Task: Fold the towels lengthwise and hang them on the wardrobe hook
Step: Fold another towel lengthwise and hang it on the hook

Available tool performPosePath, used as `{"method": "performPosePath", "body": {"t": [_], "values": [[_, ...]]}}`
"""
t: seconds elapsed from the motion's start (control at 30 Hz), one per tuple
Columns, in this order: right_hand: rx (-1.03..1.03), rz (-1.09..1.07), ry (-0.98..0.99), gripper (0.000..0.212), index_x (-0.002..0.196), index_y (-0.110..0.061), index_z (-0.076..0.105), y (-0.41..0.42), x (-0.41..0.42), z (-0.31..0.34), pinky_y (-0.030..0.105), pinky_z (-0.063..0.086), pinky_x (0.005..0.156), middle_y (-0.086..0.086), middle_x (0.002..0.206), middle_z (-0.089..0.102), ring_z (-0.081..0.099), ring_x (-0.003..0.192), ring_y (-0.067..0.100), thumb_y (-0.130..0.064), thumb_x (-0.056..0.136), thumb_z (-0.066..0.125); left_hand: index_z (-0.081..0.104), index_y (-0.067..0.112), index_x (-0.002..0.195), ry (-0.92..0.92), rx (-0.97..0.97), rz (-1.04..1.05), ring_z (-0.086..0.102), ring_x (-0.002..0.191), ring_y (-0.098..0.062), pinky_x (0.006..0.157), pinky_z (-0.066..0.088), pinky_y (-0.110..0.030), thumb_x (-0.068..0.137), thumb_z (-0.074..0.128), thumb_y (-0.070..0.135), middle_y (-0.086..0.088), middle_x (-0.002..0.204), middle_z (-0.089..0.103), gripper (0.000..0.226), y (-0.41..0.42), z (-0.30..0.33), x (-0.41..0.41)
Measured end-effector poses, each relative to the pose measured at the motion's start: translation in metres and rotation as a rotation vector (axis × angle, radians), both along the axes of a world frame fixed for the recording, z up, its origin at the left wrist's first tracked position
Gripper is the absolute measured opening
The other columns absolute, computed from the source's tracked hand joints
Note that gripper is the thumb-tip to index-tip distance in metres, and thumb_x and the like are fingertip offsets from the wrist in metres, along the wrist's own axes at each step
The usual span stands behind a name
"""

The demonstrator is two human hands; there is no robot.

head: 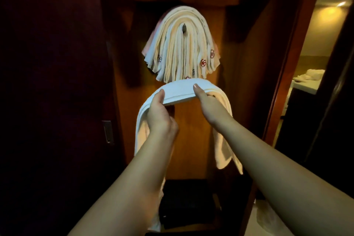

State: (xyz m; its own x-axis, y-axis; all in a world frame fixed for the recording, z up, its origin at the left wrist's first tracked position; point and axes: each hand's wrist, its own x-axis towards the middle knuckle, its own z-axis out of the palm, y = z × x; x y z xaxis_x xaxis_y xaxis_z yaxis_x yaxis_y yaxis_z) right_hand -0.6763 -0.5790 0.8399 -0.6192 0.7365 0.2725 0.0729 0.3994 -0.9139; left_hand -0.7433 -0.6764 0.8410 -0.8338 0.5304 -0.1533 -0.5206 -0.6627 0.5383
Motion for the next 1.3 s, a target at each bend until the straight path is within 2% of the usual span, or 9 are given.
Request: {"method": "performPosePath", "body": {"t": [0.13,0.2,0.33,0.47,0.7,0.93,1.17,1.23,1.3], "values": [[-0.235,-0.063,0.024,0.085,0.147,-0.023,0.040,0.022,-0.014,-0.006,0.043,0.033,0.116,0.006,0.143,0.050,0.049,0.128,0.025,-0.081,0.084,0.041,0.065,0.017,0.089,0.181,-0.157,0.077,0.071,0.084,-0.014,0.061,0.054,-0.024,0.091,0.068,0.025,0.001,0.083,0.073,0.009,0.003,0.007,-0.036],[-0.265,-0.079,0.074,0.095,0.144,-0.027,0.043,0.035,-0.025,-0.008,0.046,0.036,0.115,0.006,0.140,0.054,0.053,0.125,0.025,-0.088,0.071,0.042,0.071,0.019,0.095,0.368,-0.295,0.042,0.071,0.091,-0.017,0.082,0.058,-0.034,0.087,0.069,0.039,0.000,0.093,0.076,0.021,0.010,0.003,-0.059],[-0.154,-0.109,0.050,0.070,0.136,-0.026,0.053,0.064,-0.052,0.003,0.045,0.040,0.113,0.006,0.133,0.060,0.058,0.120,0.024,-0.076,0.089,0.037,0.067,0.022,0.122,0.651,-0.529,0.037,0.063,0.111,-0.022,0.105,0.045,-0.049,0.084,0.059,0.061,-0.002,0.117,0.069,0.054,0.021,0.013,-0.105],[-0.047,-0.127,0.030,0.056,0.116,-0.028,0.061,0.093,-0.089,0.036,0.047,0.043,0.109,0.007,0.122,0.067,0.062,0.112,0.025,-0.071,0.095,0.031,0.061,0.029,0.119,0.890,-0.439,-0.045,0.059,0.119,-0.017,0.110,0.042,-0.042,0.096,0.046,0.060,-0.003,0.125,0.066,0.041,0.044,0.045,-0.158],[0.161,-0.257,0.015,0.077,0.132,-0.018,0.062,0.144,-0.140,0.104,0.040,0.038,0.110,0.012,0.136,0.061,0.057,0.122,0.027,-0.074,0.094,0.025,0.049,0.032,0.143,1.177,-0.404,-0.107,0.054,0.127,-0.009,0.095,0.037,-0.025,0.086,0.033,0.080,0.002,0.133,0.063,0.076,0.096,0.116,-0.248],[0.325,-0.327,-0.021,0.115,0.142,-0.024,0.054,0.194,-0.169,0.169,0.045,0.034,0.115,0.007,0.148,0.051,0.047,0.135,0.026,-0.099,0.063,0.017,0.068,0.023,0.116,1.243,-0.375,-0.126,0.060,0.118,-0.012,0.114,0.032,-0.040,0.084,0.024,0.086,0.000,0.118,0.071,0.083,0.146,0.175,-0.297],[0.474,-0.322,-0.035,0.080,0.140,-0.017,0.056,0.248,-0.192,0.230,0.040,0.029,0.118,0.012,0.147,0.050,0.046,0.135,0.027,-0.073,0.096,0.021,0.058,0.015,0.135,1.308,-0.307,-0.247,0.064,0.117,-0.014,0.097,0.051,-0.025,0.081,0.019,0.089,-0.008,0.129,0.066,0.099,0.193,0.227,-0.330],[0.509,-0.314,-0.059,0.080,0.143,-0.018,0.053,0.261,-0.199,0.245,0.041,0.028,0.118,0.013,0.150,0.047,0.043,0.138,0.028,-0.073,0.096,0.021,0.063,0.016,0.126,1.329,-0.261,-0.254,0.070,0.104,-0.010,0.075,0.056,-0.017,0.093,0.007,0.075,-0.007,0.117,0.072,0.088,0.206,0.240,-0.335],[0.546,-0.298,-0.048,0.081,0.145,-0.019,0.051,0.276,-0.208,0.262,0.042,0.028,0.119,0.013,0.152,0.044,0.041,0.139,0.027,-0.075,0.095,0.021,0.065,0.019,0.117,1.337,-0.237,-0.240,0.070,0.100,-0.008,0.079,0.054,-0.017,0.095,0.003,0.071,-0.003,0.109,0.074,0.083,0.215,0.253,-0.339]]}}
